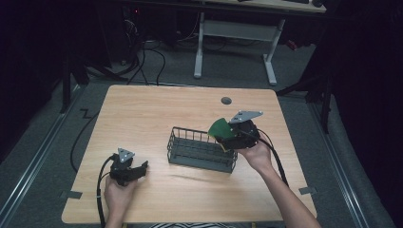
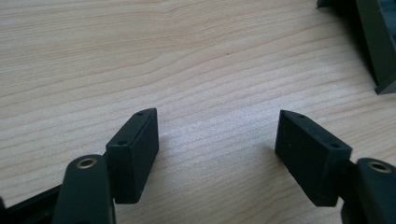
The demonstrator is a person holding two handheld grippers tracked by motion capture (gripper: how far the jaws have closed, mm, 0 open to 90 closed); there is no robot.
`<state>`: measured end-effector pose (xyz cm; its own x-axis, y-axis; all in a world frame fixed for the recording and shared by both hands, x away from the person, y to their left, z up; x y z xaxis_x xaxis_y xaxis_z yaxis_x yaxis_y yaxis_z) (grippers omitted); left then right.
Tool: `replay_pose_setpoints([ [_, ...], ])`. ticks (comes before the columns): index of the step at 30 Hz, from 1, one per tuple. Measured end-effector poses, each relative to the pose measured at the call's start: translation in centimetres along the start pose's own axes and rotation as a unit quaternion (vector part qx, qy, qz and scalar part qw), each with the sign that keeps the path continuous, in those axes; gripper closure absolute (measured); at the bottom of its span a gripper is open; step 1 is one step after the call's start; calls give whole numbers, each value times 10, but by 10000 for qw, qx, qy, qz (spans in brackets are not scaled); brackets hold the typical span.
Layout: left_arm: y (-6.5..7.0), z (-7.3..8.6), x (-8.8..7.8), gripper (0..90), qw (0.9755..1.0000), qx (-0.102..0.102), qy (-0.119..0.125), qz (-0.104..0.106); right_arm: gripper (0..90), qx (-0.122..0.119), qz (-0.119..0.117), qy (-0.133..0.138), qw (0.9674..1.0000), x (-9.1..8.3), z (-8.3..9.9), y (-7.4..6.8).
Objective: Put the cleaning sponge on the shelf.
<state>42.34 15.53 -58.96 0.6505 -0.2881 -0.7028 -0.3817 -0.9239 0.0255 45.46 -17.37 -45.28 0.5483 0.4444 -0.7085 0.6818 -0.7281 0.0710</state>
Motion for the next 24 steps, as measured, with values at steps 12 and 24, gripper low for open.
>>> replay_pose_setpoints([
  [12, 0, 0, 0, 307, 10000, 0, 0, 2, 298, -68, -31, -75, 9999, 7, 1, -6],
  [24, 0, 0, 0, 307, 10000, 1, -1, 4, 297, -119, -38, -133, 9998, 13, 3, -11],
])
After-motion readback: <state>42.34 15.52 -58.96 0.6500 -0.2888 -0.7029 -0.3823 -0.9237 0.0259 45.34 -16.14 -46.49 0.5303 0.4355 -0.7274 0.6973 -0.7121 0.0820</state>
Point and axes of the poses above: each handheld gripper's, and its own axes: x roughly forward along the jaws, z roughly out of its underside, y roughly to its right, the point moved 8 cm from there along x, roughly forward along the jaws, and after that the axes turned 3 degrees about -y, right-handed, at the moved point
